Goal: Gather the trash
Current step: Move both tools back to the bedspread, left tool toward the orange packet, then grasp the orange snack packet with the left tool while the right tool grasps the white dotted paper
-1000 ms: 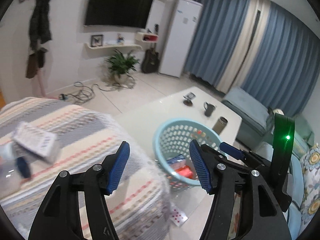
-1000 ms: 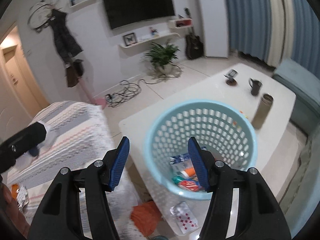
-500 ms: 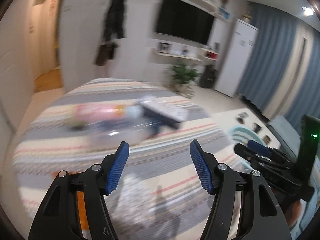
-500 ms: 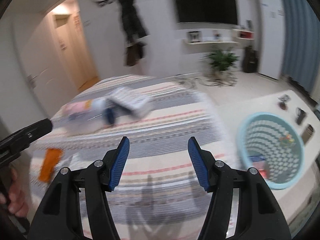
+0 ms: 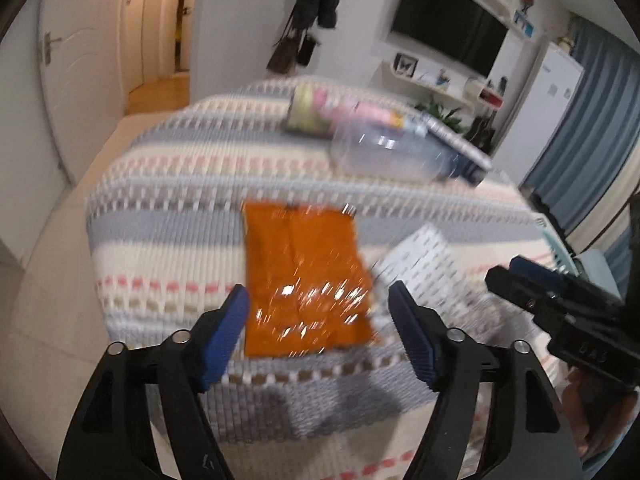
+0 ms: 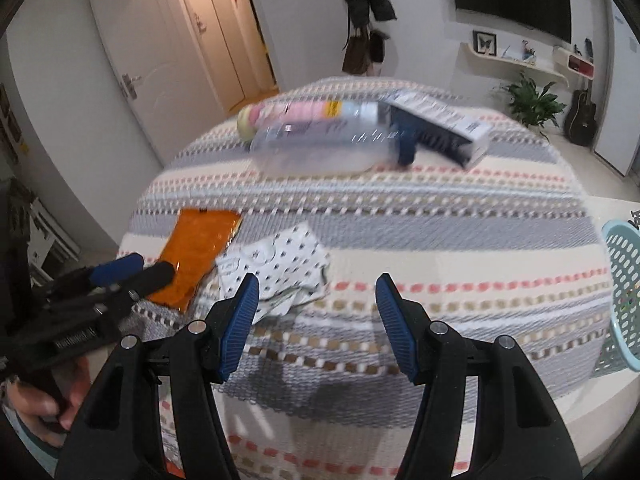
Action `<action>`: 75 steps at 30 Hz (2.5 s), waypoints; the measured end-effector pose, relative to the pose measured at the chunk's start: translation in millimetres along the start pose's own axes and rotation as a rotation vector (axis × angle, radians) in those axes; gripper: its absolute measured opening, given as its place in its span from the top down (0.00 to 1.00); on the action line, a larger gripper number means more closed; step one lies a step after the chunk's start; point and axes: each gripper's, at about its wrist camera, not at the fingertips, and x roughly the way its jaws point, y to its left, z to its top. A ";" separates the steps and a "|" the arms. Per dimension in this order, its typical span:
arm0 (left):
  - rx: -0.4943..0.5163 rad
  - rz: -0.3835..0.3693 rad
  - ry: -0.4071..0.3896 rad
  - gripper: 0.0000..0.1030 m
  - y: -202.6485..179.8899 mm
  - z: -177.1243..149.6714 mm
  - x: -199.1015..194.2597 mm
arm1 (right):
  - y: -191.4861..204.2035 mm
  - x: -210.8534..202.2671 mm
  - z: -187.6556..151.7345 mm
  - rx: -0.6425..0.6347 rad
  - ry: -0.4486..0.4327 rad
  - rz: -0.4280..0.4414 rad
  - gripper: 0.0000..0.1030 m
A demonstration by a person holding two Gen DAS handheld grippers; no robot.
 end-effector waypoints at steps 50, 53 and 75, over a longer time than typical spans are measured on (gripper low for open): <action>0.126 0.022 -0.044 0.93 9.3 7.4 15.0 | 13.7 23.4 26.9 -0.091 -0.003 0.012 0.87; 0.101 -0.015 -0.051 0.93 13.5 8.8 12.1 | 24.2 26.3 27.1 -0.133 -0.009 -0.009 0.59; 0.220 -0.124 -0.045 0.31 -8.6 2.7 2.8 | 40.6 67.0 31.7 -0.306 0.030 -0.033 0.89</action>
